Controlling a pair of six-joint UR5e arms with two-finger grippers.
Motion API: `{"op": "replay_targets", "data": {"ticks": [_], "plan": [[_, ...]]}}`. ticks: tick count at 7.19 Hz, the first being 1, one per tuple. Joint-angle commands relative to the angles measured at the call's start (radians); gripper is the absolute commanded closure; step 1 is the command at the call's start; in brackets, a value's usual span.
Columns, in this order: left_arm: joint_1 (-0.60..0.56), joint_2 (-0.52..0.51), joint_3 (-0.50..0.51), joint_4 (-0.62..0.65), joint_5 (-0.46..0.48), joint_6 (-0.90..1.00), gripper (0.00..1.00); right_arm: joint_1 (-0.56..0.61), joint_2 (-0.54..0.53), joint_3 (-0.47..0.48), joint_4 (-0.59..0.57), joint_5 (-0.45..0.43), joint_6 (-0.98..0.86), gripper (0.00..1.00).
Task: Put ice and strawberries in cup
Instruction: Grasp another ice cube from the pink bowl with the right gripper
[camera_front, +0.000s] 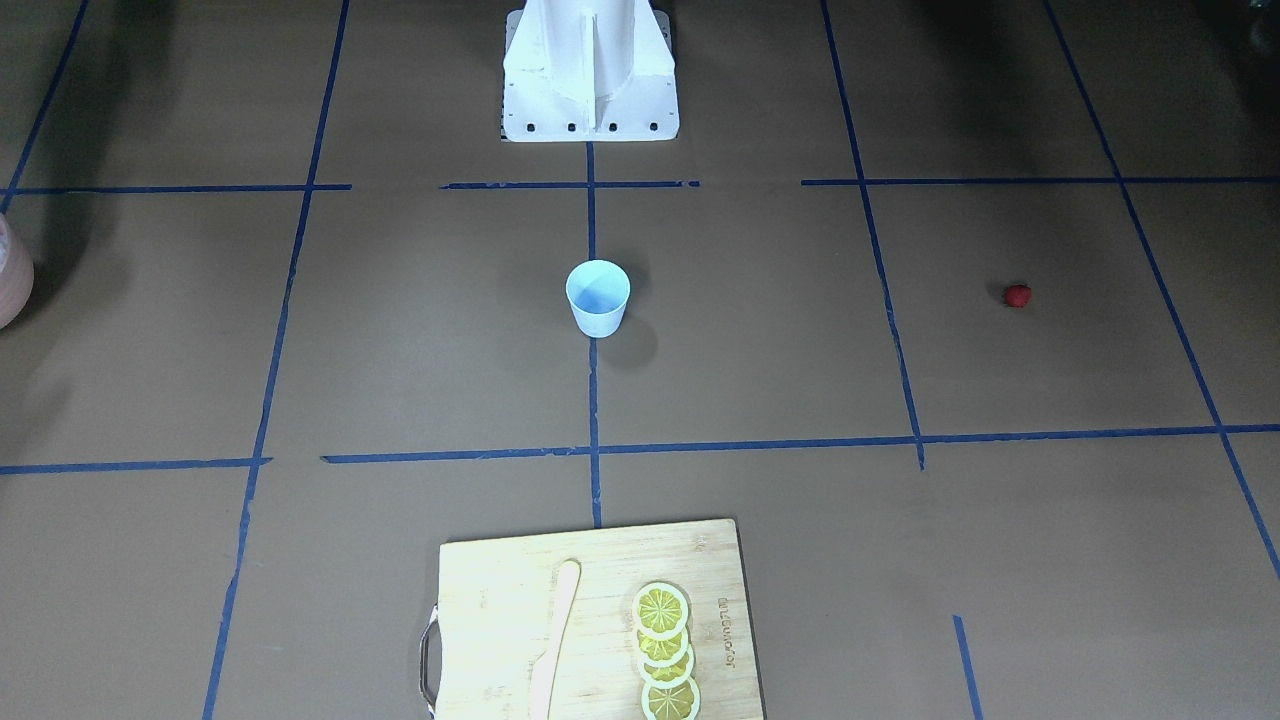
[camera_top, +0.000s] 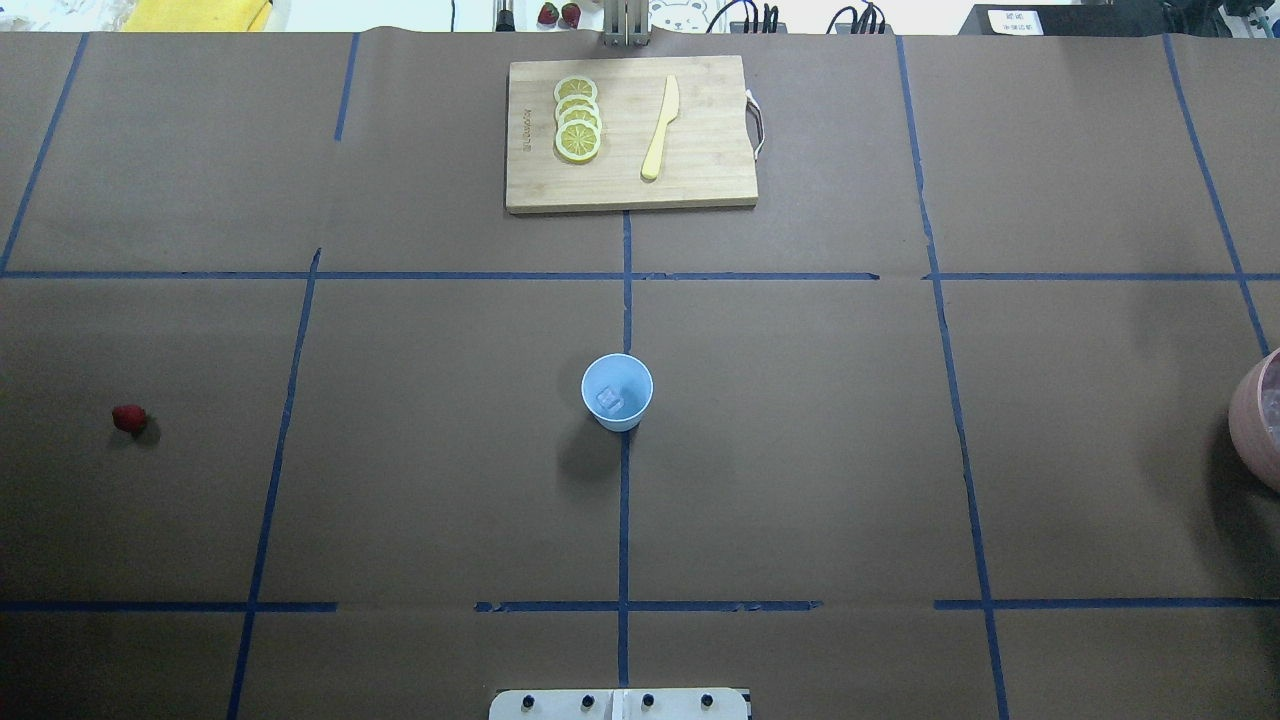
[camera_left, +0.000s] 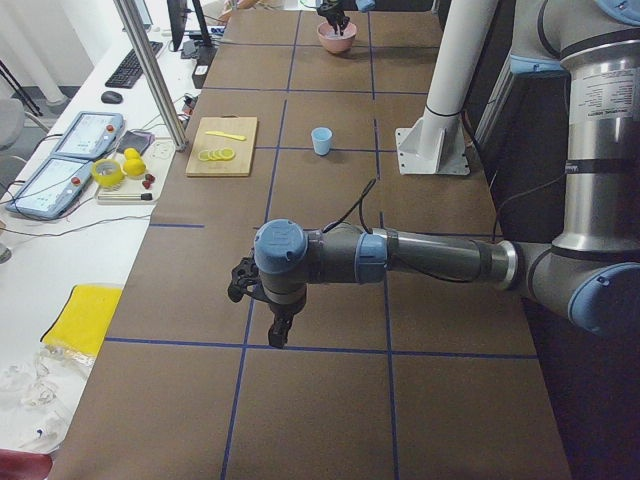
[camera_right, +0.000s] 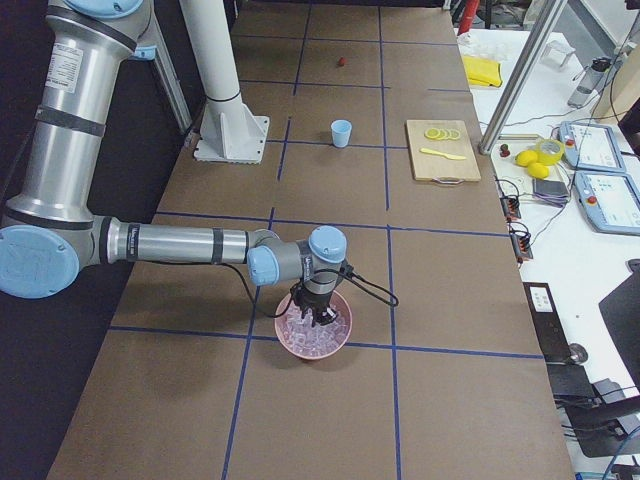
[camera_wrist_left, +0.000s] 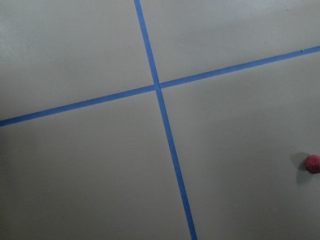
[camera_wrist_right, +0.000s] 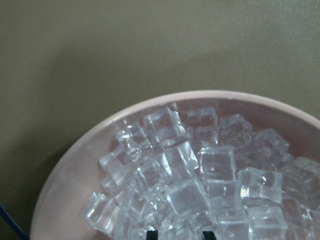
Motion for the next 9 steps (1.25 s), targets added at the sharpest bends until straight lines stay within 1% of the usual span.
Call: {"op": "replay_targets", "data": {"ticks": [1, 2, 3, 4, 6, 7, 8, 9], "plan": [[0.001, -0.003, 0.000, 0.000, 0.000, 0.000, 0.00, 0.017, 0.002, 0.069, -0.063, 0.033, 0.004, 0.97], [0.000, -0.003, 0.000, 0.002, 0.000, 0.000, 0.00, 0.023, 0.013, 0.130, -0.144, 0.033, 0.023, 0.97], [-0.001, -0.003, 0.000, 0.000, 0.000, 0.000, 0.00, 0.026, 0.040, 0.193, -0.225, 0.041, 0.149, 1.00], [0.001, -0.003, 0.000, 0.000, 0.000, 0.000, 0.00, 0.026, 0.080, 0.224, -0.232, 0.059, 0.370, 1.00], [-0.001, -0.003, 0.000, 0.000, 0.000, 0.000, 0.00, 0.011, 0.190, 0.238, -0.237, 0.077, 0.686, 1.00], [-0.001, -0.003, -0.002, 0.000, -0.002, 0.000, 0.00, -0.021, 0.227, 0.265, -0.237, 0.091, 0.821, 1.00], [-0.001, -0.003, -0.002, 0.000, -0.002, 0.000, 0.00, -0.099, 0.287, 0.300, -0.238, 0.088, 1.039, 1.00], [-0.001, -0.006, -0.002, 0.000, 0.000, 0.000, 0.00, -0.180, 0.378, 0.305, -0.238, 0.078, 1.239, 1.00]]}}
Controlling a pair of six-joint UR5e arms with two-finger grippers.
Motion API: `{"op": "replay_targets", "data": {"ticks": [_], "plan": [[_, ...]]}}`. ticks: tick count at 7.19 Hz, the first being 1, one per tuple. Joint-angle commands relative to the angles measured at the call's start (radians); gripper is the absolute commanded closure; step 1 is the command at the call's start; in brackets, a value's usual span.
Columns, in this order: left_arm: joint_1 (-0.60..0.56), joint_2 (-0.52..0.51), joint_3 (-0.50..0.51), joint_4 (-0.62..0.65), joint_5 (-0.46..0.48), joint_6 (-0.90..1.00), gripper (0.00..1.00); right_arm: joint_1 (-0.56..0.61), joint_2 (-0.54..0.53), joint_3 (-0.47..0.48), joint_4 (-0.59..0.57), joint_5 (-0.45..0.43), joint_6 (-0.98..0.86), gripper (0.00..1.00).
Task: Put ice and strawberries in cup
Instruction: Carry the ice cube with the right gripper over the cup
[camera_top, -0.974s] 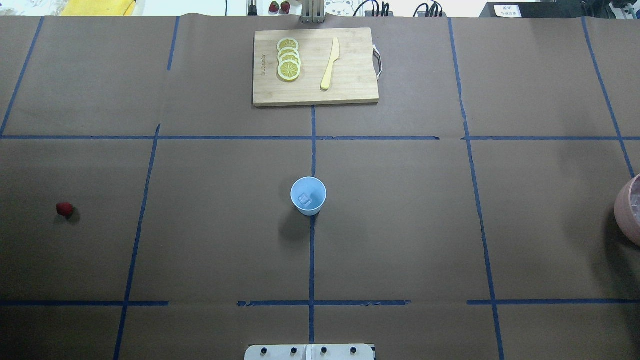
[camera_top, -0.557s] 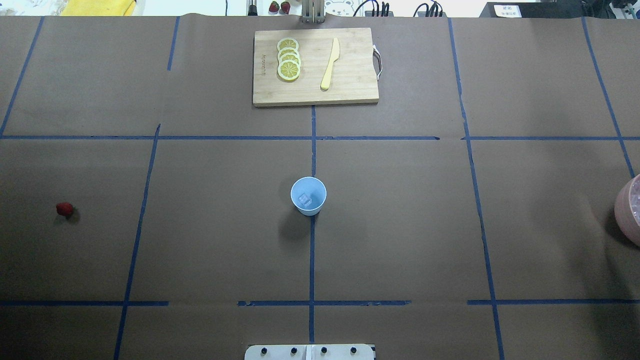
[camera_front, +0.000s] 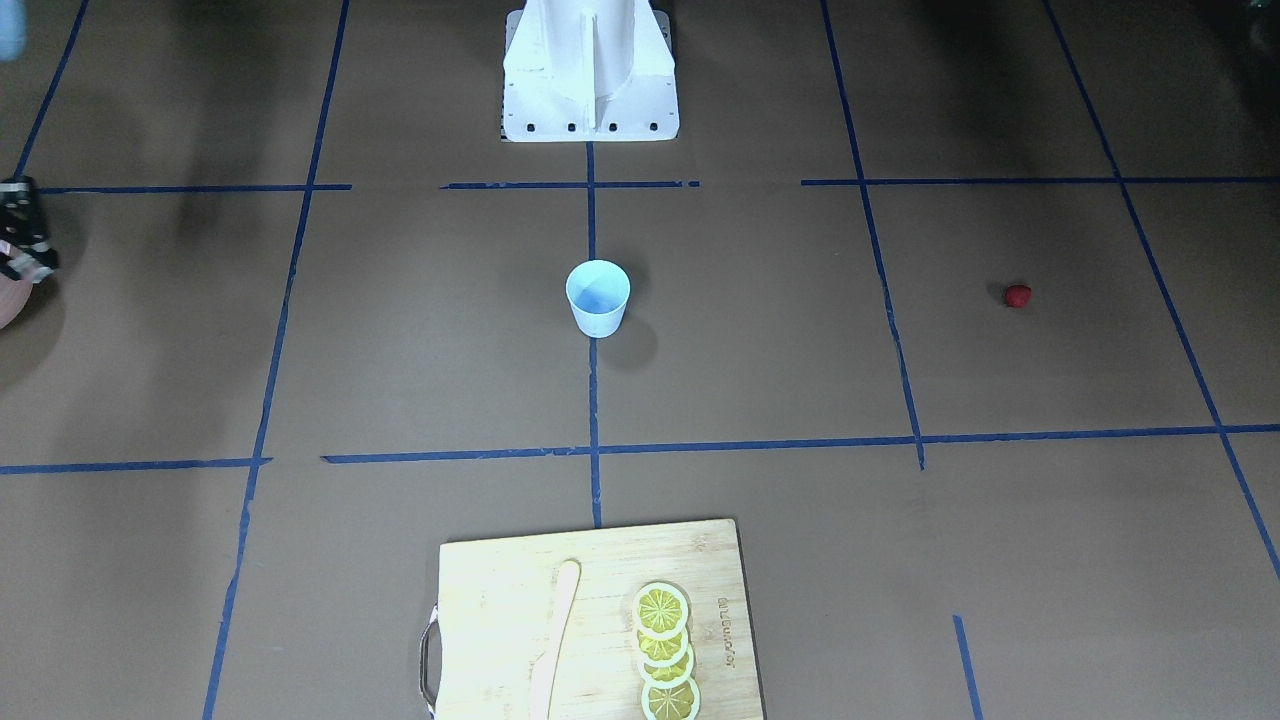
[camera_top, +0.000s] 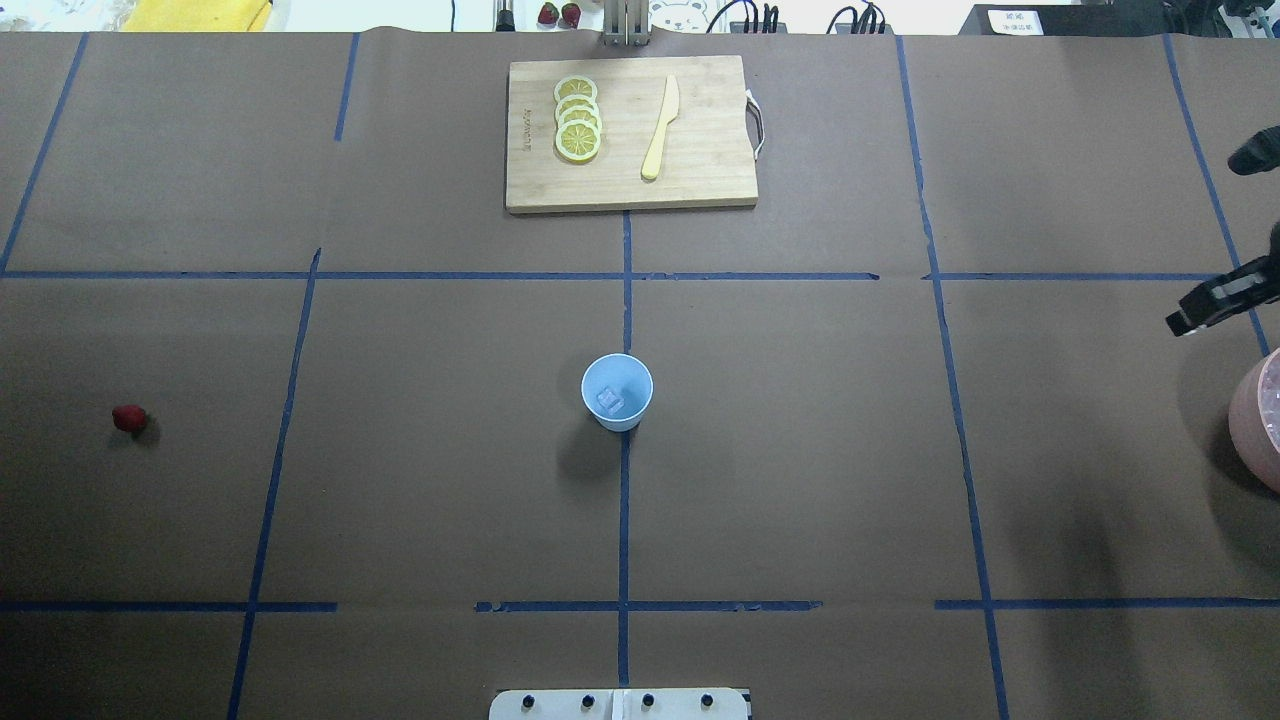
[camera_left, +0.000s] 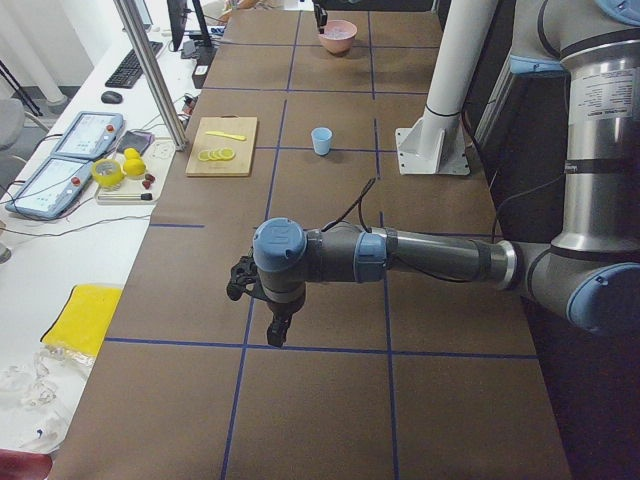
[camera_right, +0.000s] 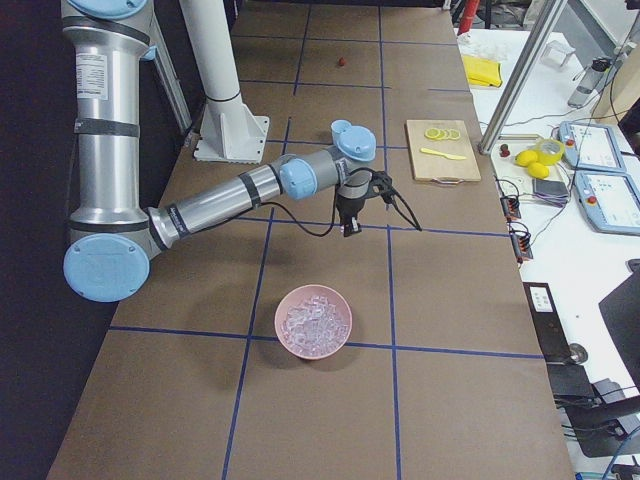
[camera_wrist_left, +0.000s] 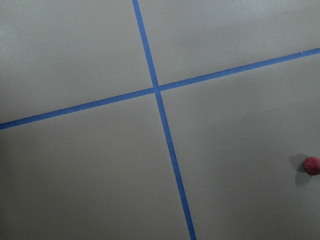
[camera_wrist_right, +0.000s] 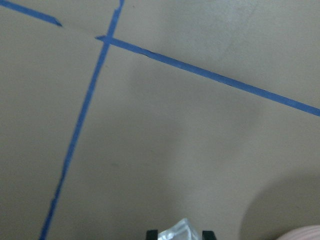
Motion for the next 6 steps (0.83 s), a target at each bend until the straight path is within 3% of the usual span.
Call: {"op": "replay_targets", "data": {"ticks": [1, 3, 4, 6], "plan": [[0.001, -0.002, 0.001, 0.000, 0.000, 0.000, 0.00, -0.201, 0.194, 0.017, -0.002, -0.045, 0.451, 1.00], [0.000, -0.002, 0.001, 0.000, 0.000, 0.000, 0.00, -0.376, 0.387, -0.020, -0.051, -0.195, 0.714, 1.00], [0.000, -0.002, 0.001, 0.002, 0.001, 0.000, 0.00, -0.445, 0.527, -0.060, -0.164, -0.273, 0.787, 1.00], [0.000, -0.001, 0.003, 0.002, 0.000, 0.000, 0.00, -0.559, 0.717, -0.193, -0.197, -0.393, 0.954, 1.00]]}}
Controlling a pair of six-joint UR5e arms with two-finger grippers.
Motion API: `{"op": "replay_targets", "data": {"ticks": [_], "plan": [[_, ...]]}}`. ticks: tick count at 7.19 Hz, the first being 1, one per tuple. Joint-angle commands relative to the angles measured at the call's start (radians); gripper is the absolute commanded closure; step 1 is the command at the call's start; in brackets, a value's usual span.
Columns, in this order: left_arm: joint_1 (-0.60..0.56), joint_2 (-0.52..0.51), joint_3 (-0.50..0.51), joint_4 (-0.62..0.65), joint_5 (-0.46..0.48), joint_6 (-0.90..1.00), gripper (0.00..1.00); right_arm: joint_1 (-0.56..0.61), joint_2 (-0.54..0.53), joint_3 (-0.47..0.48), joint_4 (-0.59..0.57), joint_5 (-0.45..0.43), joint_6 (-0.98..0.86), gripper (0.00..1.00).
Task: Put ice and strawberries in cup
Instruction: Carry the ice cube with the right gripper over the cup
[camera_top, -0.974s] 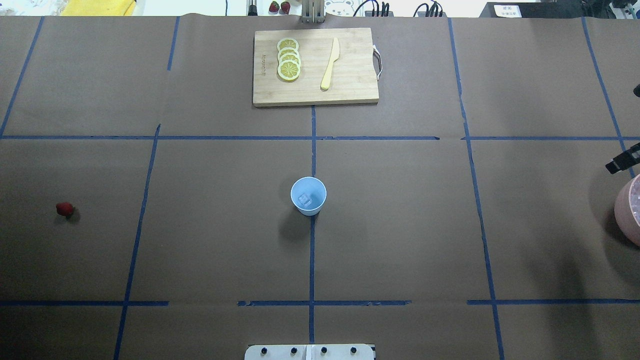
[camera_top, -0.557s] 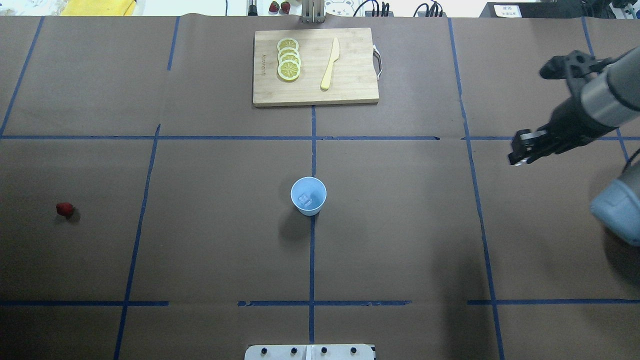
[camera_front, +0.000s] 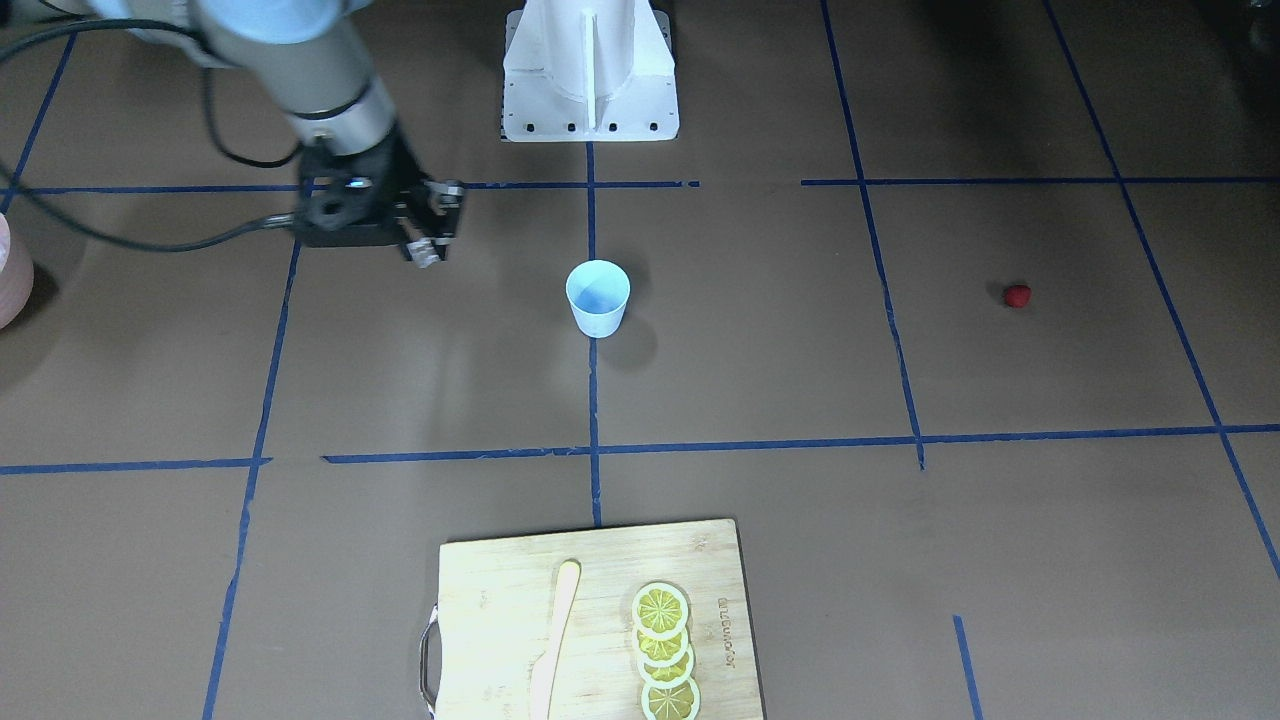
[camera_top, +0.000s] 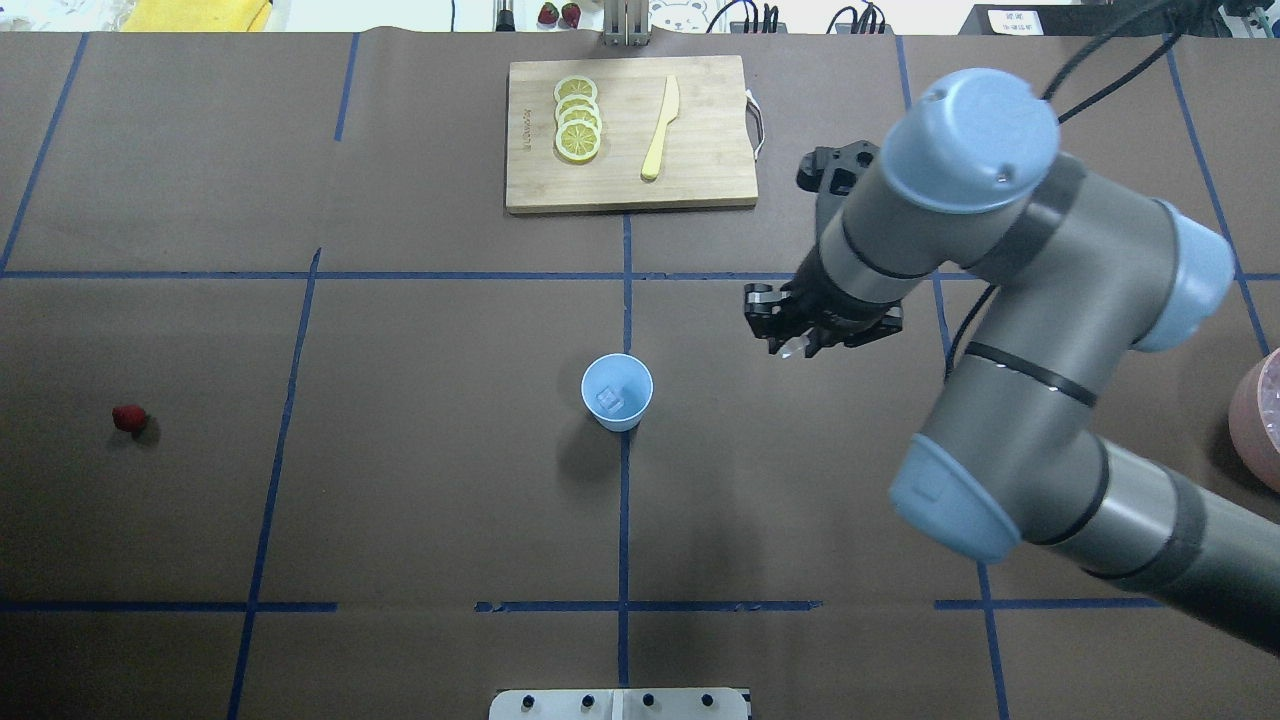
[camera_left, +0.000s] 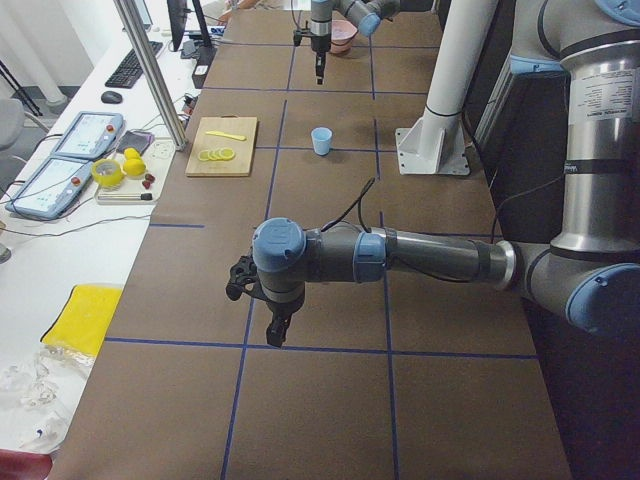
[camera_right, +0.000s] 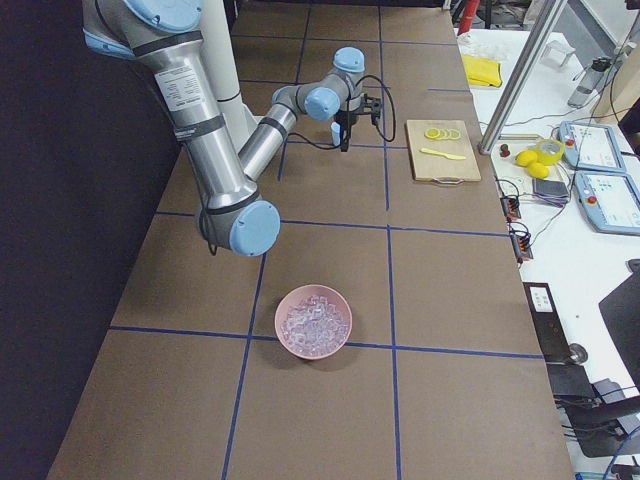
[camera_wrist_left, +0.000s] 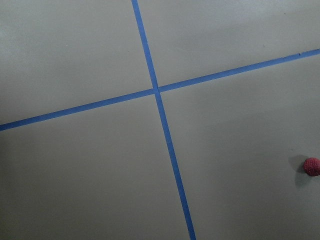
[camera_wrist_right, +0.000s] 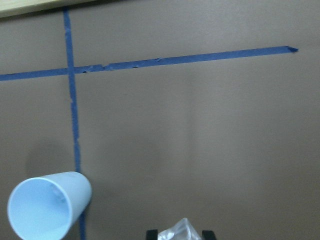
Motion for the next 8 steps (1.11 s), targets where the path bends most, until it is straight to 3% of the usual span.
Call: {"op": "replay_targets", "data": {"ticks": [1, 2, 6, 7, 8], "plan": [[0.001, 0.004, 0.003, 0.000, 0.000, 0.000, 0.00, -0.117, 0.220, -0.180, -0.025, -0.129, 0.161, 1.00], [0.002, 0.006, 0.003, 0.000, 0.000, 0.000, 0.00, -0.152, 0.287, -0.271, -0.023, -0.168, 0.199, 1.00], [0.002, 0.006, 0.001, 0.000, 0.000, 0.000, 0.00, -0.183, 0.300, -0.368, 0.040, -0.222, 0.206, 1.00], [0.002, 0.006, 0.001, -0.001, 0.000, 0.000, 0.00, -0.185, 0.297, -0.367, 0.038, -0.222, 0.205, 0.96], [0.002, 0.006, 0.001, -0.001, 0.000, 0.000, 0.00, -0.185, 0.295, -0.365, 0.041, -0.222, 0.194, 0.45]]}}
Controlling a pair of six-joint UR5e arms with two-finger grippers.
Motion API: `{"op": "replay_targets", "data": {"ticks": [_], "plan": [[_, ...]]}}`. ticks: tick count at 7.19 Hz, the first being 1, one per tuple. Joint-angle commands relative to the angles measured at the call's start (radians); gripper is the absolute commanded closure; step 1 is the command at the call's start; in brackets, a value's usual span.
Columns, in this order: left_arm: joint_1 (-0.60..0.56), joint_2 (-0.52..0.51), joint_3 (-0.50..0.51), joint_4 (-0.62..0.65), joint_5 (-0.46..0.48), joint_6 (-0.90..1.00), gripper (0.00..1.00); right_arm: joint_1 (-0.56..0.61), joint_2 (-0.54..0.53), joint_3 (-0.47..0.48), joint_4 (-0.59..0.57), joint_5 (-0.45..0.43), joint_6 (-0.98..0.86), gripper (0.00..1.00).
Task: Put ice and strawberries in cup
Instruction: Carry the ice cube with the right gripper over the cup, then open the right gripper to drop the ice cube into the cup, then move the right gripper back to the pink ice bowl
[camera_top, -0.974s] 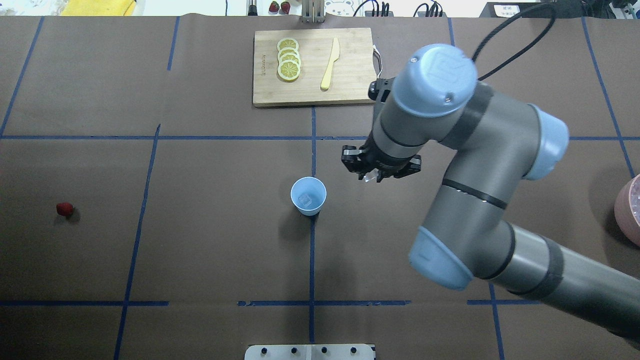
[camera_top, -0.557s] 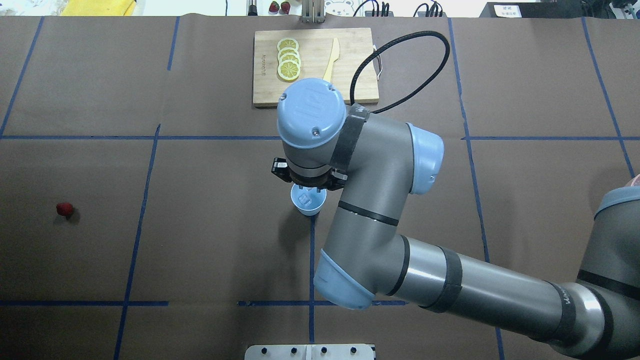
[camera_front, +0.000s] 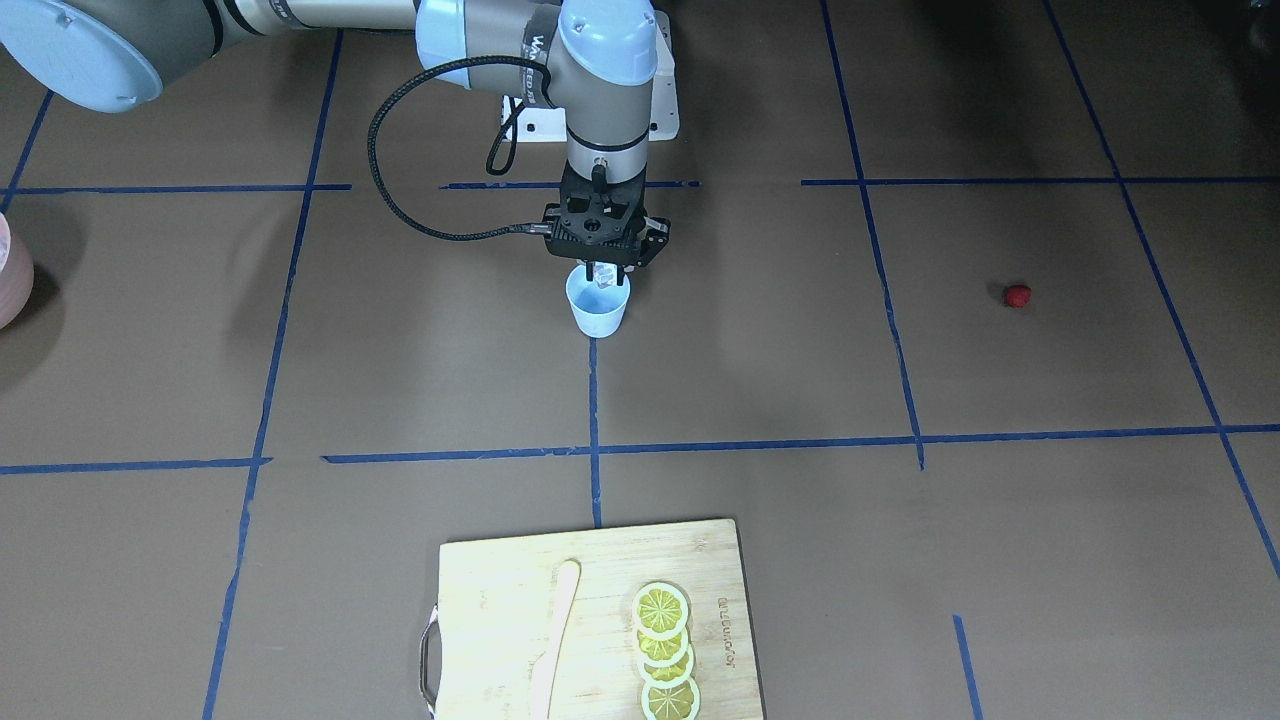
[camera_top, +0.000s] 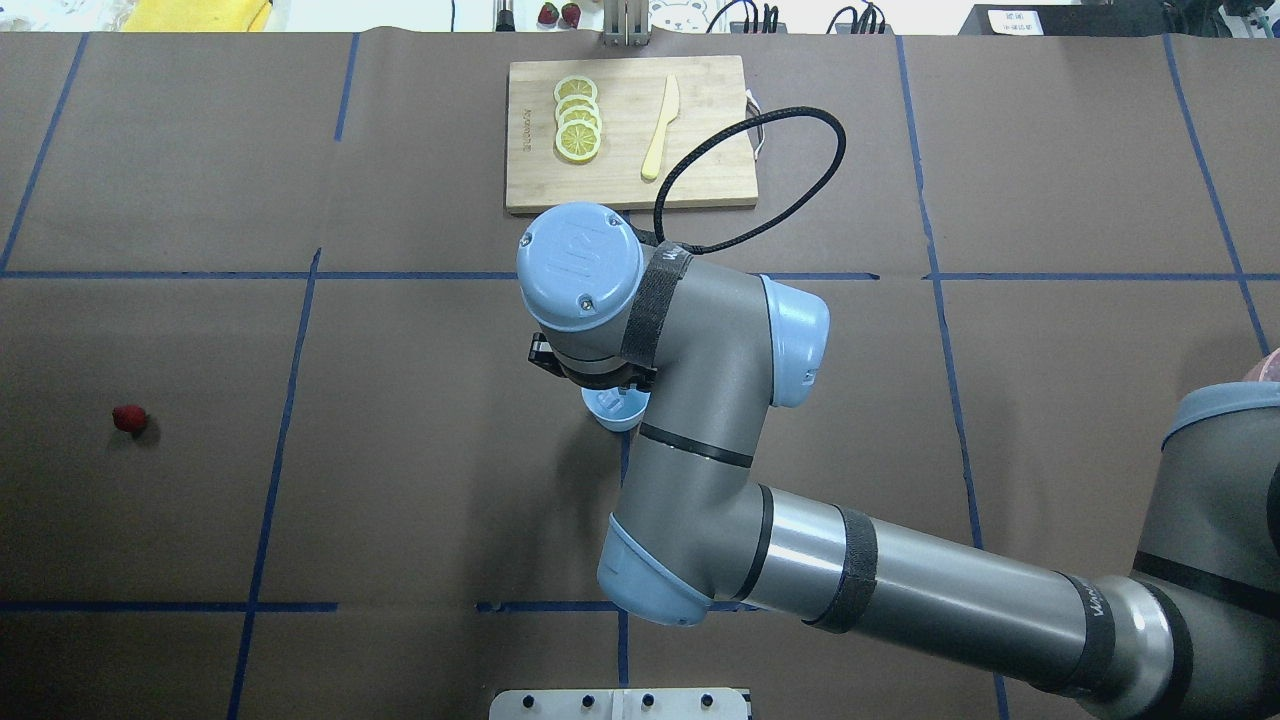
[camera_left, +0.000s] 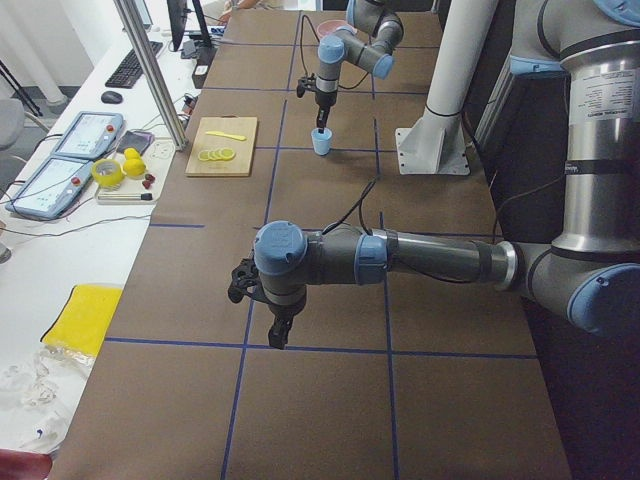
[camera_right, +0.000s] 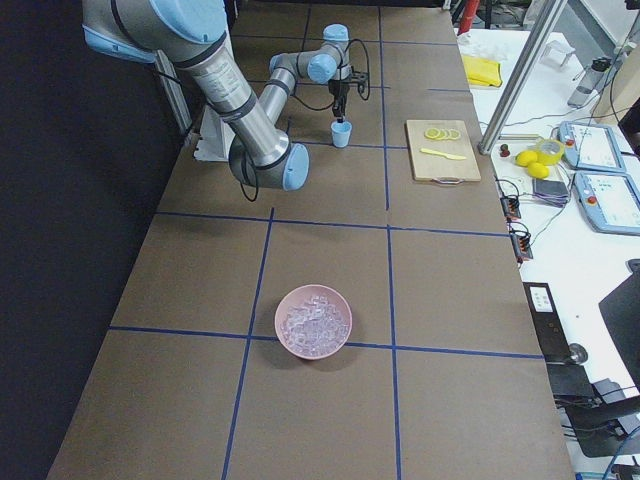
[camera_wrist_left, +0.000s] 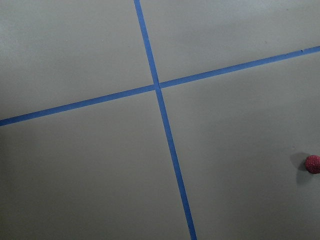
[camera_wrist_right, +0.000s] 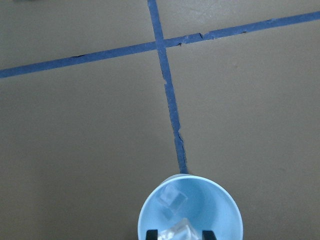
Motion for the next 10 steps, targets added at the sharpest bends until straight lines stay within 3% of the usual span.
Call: {"op": "replay_targets", "data": {"ticks": [1, 5, 10], "plan": [[0.000, 0.000, 0.000, 0.000, 0.002, 0.000, 0.00, -0.001, -0.008, 0.007, 0.005, -0.001, -0.009, 0.01], [0.000, 0.000, -0.002, 0.000, 0.000, 0.000, 0.00, 0.045, -0.030, 0.050, 0.004, 0.026, -0.039, 0.00], [0.000, 0.000, 0.000, 0.000, 0.000, 0.000, 0.00, 0.270, -0.460, 0.413, 0.010, 0.229, -0.489, 0.00]]}}
